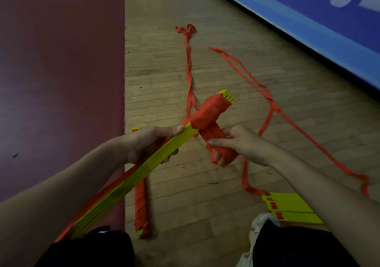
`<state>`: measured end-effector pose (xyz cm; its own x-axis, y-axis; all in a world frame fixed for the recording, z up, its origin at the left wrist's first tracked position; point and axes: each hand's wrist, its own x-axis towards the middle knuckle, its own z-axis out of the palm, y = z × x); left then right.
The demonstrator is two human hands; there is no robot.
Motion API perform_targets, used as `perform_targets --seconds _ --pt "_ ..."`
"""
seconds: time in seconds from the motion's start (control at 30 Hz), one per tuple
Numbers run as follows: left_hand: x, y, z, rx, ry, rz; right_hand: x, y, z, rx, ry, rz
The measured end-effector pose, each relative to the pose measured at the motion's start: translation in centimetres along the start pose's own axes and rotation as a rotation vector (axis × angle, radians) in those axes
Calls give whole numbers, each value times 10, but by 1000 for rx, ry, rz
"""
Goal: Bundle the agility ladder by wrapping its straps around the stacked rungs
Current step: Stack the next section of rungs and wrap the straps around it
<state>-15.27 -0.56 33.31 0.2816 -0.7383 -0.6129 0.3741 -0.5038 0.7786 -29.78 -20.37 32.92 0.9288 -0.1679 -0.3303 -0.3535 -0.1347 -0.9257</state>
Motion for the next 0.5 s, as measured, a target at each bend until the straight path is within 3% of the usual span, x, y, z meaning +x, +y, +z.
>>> perform_targets --seconds 0.2,0.5 --pt "1 1 14 109 172 46 0 -1 -1 -1 60 14" --pt "-9 8 15 92 210 62 6 7 8 -15 226 -88"
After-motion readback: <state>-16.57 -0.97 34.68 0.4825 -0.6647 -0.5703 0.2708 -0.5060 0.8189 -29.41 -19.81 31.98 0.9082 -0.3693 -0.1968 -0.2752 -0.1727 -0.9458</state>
